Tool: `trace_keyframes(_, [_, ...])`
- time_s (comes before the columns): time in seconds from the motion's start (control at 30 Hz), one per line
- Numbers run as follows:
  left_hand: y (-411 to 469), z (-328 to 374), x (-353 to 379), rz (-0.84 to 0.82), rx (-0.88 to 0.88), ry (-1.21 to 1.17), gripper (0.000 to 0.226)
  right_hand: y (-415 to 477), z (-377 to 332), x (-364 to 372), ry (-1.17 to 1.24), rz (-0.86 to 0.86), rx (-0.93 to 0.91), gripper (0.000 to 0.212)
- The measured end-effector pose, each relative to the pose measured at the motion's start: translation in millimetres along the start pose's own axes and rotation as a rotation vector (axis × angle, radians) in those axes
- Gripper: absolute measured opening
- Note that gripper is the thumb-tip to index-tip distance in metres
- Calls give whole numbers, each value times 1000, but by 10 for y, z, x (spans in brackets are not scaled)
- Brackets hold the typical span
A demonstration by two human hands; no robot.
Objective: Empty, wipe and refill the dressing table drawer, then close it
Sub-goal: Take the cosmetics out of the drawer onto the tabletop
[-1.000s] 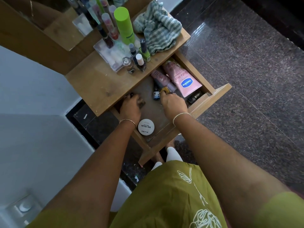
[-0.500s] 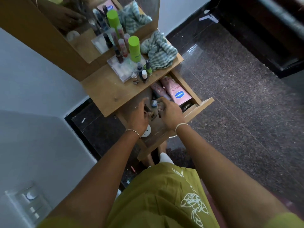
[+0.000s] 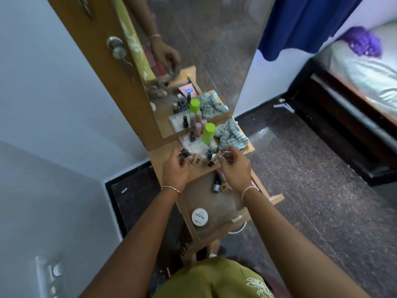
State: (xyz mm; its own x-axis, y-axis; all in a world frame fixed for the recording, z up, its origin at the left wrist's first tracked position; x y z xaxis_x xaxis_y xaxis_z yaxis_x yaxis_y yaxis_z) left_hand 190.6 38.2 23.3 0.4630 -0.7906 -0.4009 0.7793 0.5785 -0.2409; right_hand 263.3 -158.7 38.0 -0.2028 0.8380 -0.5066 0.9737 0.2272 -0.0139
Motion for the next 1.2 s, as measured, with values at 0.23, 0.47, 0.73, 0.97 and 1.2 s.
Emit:
trace_keyframes(0.23, [340,154,-39,-16,-46,-20,21,450,-369,76,-322,-59,-164,20])
trace_keyframes(0.47, [521,148,121,-3,-47,125,11,728,-528,287,-659,-165,-452,19])
trace_keyframes(0.73, [724,141,297,1,-43,254,20,955,-553,584,-847,-281,-552,38])
trace_keyframes(0.97, [843,202,386,2,5,362,20,1053,-462,706,-862,-390,-549,40])
trace_keyframes(1.2, [871,194,410,28,10,385,26,1087,-382,794,-880,-427,-539,49])
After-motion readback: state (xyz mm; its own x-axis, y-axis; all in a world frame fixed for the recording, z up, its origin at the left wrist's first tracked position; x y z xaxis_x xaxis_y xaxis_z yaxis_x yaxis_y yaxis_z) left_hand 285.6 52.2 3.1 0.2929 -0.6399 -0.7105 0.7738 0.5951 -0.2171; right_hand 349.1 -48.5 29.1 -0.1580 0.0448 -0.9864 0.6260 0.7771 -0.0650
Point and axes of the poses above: each hand's wrist, its own y-axis towards the middle knuckle, its own x-axis out of the palm, z = x × y, the point moved 9 cm from there along y, towards the middle knuckle, and after that the axes turned 8 degrees about -x, right-handed, at the moved point
